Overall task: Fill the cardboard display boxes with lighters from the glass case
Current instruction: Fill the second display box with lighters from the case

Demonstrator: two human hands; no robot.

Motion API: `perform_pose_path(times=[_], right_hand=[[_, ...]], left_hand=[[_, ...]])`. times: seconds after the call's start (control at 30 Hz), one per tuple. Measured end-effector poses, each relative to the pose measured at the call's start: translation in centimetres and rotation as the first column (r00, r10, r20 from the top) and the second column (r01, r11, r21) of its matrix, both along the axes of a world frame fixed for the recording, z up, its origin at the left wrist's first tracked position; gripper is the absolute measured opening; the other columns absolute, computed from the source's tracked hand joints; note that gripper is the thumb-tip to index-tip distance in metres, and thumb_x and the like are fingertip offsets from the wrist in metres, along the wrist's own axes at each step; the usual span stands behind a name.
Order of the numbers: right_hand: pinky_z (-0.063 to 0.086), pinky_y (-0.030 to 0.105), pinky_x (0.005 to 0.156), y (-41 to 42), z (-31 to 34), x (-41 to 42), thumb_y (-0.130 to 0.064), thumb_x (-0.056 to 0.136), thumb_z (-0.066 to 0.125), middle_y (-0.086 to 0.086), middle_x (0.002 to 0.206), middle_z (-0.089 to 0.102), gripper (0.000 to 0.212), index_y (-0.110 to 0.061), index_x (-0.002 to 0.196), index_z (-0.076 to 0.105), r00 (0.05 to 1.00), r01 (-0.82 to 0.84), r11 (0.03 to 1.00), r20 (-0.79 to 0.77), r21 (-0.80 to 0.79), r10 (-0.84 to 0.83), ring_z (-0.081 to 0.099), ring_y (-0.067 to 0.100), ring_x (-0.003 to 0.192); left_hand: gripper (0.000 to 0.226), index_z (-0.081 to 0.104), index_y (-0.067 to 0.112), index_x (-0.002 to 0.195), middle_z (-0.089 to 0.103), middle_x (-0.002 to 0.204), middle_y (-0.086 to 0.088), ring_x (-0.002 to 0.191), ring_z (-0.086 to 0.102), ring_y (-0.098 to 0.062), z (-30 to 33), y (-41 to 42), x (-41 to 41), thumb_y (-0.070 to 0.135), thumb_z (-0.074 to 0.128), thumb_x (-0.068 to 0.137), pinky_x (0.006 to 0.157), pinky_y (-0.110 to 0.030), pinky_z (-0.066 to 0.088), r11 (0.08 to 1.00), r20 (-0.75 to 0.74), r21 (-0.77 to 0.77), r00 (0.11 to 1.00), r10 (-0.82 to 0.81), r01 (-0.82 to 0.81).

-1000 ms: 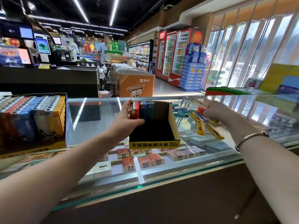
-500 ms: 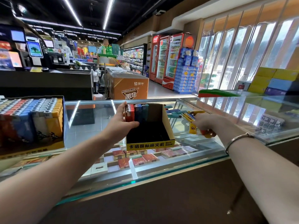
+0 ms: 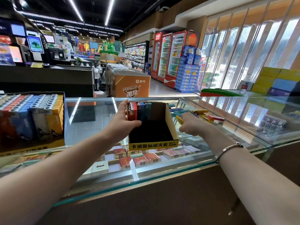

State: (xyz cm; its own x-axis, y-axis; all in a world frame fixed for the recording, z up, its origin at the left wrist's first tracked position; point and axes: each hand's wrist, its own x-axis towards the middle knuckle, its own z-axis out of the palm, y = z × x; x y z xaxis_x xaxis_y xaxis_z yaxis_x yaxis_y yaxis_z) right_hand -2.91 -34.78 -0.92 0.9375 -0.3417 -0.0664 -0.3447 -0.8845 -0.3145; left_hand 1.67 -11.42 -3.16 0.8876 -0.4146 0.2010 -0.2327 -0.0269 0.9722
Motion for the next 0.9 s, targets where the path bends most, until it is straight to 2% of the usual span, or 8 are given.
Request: perform_pose_path(times=[0.1,0.17,0.27,0.37,0.47,0.57,0.7,0.9], right_hand=[[0.038,0.026,0.055,0.0,-0.3,0.4,-0.008,0.086,0.056,0.005,0.084,0.047,0.023,-0.009,0.103,0.042,0.996,0.046,0.999,0.07,0.016,-0.047,0.044,0.014,0.068],[0.036,0.028,0.056,-0.4,-0.3,0.6,-0.008,0.084,0.057,0.004,0.083,0.044,0.027,-0.011,0.103,0.039,0.988,0.06,0.997,0.137,0.058,-0.067,0.043,0.014,0.07],[0.043,0.032,0.065,-1.3,-0.1,0.5,-0.005,0.082,0.057,0.008,0.089,0.045,0.037,-0.015,0.11,0.037,0.966,0.039,0.95,0.233,0.309,-0.116,0.047,0.019,0.076],[0.051,0.031,0.058,-1.1,1.1,0.3,0.003,0.083,0.057,0.017,0.093,0.051,0.035,-0.011,0.111,0.04,0.936,-0.037,0.773,0.293,0.633,-0.195,0.056,0.023,0.072],[0.052,0.024,0.048,0.4,3.1,0.5,-0.001,0.085,0.061,0.017,0.084,0.06,0.027,-0.005,0.108,0.047,0.895,-0.178,0.62,0.388,0.764,-0.22,0.064,0.019,0.062],[0.054,0.025,0.05,2.7,5.3,0.9,-0.005,0.086,0.061,0.013,0.074,0.064,0.016,-0.002,0.099,0.052,0.846,-0.408,0.424,0.509,0.809,-0.157,0.068,0.019,0.059],[0.055,0.028,0.055,6.1,6.6,2.0,-0.011,0.085,0.061,0.006,0.064,0.067,0.005,-0.006,0.084,0.059,0.79,-0.601,0.233,0.613,0.765,0.023,0.067,0.018,0.059],[0.053,0.023,0.055,9.6,5.7,4.8,-0.019,0.075,0.065,0.002,0.064,0.069,0.008,-0.011,0.075,0.064,0.679,-0.733,0.154,0.725,0.662,0.118,0.065,0.012,0.06]], left_hand=[[0.082,0.019,0.034,0.142,0.045,0.117,-0.005,0.091,0.057,-0.012,0.0,0.0,0.0,0.002,0.064,0.082,0.054,-0.011,0.049,1.0,0.001,0.007,1.0,0.002,-0.002],[0.082,0.02,0.034,0.142,0.046,0.114,-0.005,0.091,0.058,-0.013,0.0,-0.1,-0.1,0.0,0.064,0.081,0.053,-0.009,0.048,1.0,-0.004,0.001,1.0,0.002,-0.002],[0.081,0.021,0.034,0.14,0.049,0.11,-0.004,0.089,0.059,-0.014,0.3,0.1,0.0,-0.002,0.063,0.081,0.053,-0.011,0.049,1.0,-0.008,0.011,1.0,0.011,-0.011],[0.08,0.021,0.036,0.138,0.049,0.107,-0.004,0.09,0.057,-0.016,0.8,0.4,0.0,-0.004,0.061,0.08,0.05,-0.011,0.048,0.999,-0.03,0.04,1.0,0.007,-0.006],[0.073,0.024,0.039,0.128,0.047,0.113,-0.009,0.095,0.057,-0.02,1.3,1.0,0.2,-0.002,0.059,0.08,0.052,-0.014,0.048,0.995,-0.059,0.096,0.998,0.035,-0.03],[0.066,0.025,0.039,0.118,0.045,0.107,-0.008,0.092,0.056,-0.022,1.8,1.8,0.5,-0.003,0.058,0.079,0.05,-0.017,0.048,0.991,-0.109,0.128,0.992,0.06,-0.046],[0.07,0.029,0.035,0.123,0.043,0.1,-0.006,0.086,0.054,-0.021,2.3,2.9,1.2,-0.009,0.056,0.075,0.052,-0.021,0.047,0.984,-0.147,0.154,0.982,0.115,-0.092],[0.071,0.03,0.025,0.128,0.045,0.109,-0.016,0.099,0.053,-0.028,3.4,4.1,1.9,-0.012,0.057,0.074,0.075,-0.031,0.05,0.978,-0.198,0.207,0.979,0.048,-0.006]])
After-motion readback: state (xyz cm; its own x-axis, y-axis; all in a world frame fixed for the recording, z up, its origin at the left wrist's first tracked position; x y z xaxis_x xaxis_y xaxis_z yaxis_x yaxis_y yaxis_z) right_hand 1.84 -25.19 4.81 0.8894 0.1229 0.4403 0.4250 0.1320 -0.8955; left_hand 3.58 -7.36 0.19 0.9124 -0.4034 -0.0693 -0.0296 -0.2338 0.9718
